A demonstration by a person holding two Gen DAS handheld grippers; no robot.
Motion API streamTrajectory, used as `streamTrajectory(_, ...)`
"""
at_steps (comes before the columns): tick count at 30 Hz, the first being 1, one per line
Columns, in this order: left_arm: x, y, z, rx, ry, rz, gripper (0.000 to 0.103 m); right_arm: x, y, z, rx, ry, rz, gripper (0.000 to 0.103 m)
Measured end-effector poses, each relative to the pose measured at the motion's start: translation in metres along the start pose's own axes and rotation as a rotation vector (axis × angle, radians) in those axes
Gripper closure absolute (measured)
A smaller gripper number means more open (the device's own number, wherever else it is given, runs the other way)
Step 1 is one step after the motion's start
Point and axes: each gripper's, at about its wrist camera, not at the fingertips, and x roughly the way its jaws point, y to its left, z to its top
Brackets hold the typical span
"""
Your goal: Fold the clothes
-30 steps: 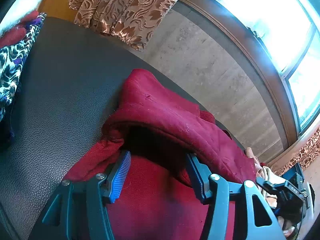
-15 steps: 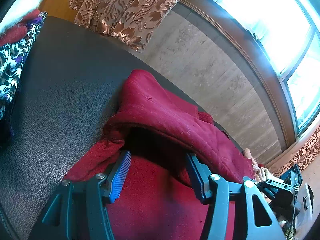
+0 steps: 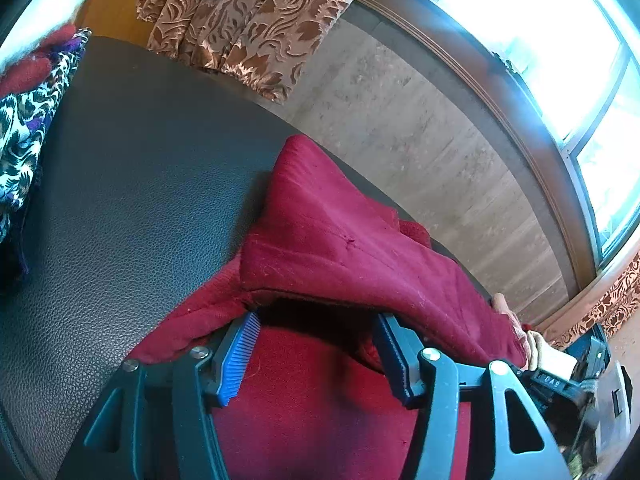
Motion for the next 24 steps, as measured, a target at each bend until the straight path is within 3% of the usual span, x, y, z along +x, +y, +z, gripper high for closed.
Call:
streamTrajectory(4,-0.003,-0.001,0.002,-0.007,0.004,-0.004,0.045,0.0,0.0,-0.004,-0.023,-0.024,0.01,0.096)
streamTrajectory(6,-0.008,0.001,0.003,-0.023,0.007,-0.034,0.045,0.0,-0.009,-0.006,0.014,-0.027,0.056,0.096)
streamTrajectory(11,-0.02,0.006,0.004,-0.094,0.027,-0.126,0.045,-0.002,-0.029,-0.008,0.078,-0.027,0.153,0.096)
streamTrajectory(15,-0.042,0.011,0.014,-0.216,-0.017,-0.249,0.044,-0.002,-0.031,-0.01,0.089,-0.031,0.178,0.096)
streamTrajectory(18,-0.048,0.01,0.014,-0.186,-0.029,-0.223,0.042,0.0,-0.033,-0.011,0.106,-0.031,0.202,0.096)
streamTrajectory(24,-0.011,0.01,0.027,-0.259,0.078,-0.175,0.039,0.0,-0.036,-0.012,0.12,-0.031,0.231,0.095)
